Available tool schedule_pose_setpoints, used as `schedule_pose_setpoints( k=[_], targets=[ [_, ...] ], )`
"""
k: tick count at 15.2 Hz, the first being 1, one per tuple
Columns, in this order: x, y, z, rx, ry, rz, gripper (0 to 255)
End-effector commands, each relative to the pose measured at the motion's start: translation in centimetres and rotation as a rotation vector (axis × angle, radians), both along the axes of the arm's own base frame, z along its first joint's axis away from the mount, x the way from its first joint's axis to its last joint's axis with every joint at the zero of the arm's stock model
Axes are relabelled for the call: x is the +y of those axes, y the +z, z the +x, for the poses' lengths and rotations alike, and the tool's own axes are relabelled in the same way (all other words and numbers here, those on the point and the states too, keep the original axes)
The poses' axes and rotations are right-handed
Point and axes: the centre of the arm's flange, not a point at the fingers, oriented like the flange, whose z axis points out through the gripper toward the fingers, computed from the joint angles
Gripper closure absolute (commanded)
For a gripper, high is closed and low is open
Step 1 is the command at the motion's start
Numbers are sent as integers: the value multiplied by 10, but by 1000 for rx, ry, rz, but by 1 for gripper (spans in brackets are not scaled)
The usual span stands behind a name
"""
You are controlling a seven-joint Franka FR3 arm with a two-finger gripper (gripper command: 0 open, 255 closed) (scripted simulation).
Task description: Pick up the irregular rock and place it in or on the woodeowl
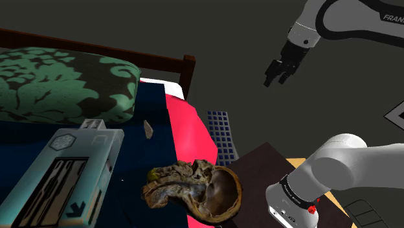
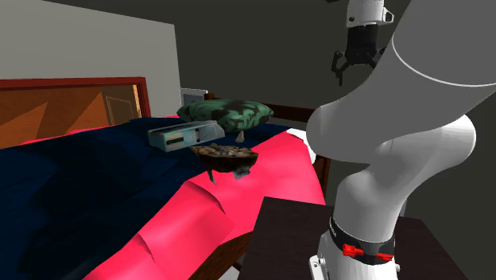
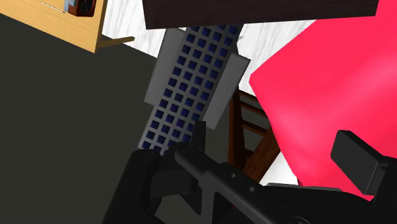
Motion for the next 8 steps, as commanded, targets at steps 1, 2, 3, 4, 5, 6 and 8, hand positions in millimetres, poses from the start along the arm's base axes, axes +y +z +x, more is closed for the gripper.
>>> schedule_pose_setpoints(
  k=[1,2,3,4,5,6,8],
  targets=[
    [0,0,0,0,0,0,0],
    [10,-7,4,-1,2,4,0],
    [20,-13,8,-2,3,7,0],
    [30,-20,12,-3,5,11,0],
    [40,-26,16,-4,7,15,0],
    [50,-32,20,-5,9,18,0],
    [71,-45,29,-7,12,26,0]
  ],
)
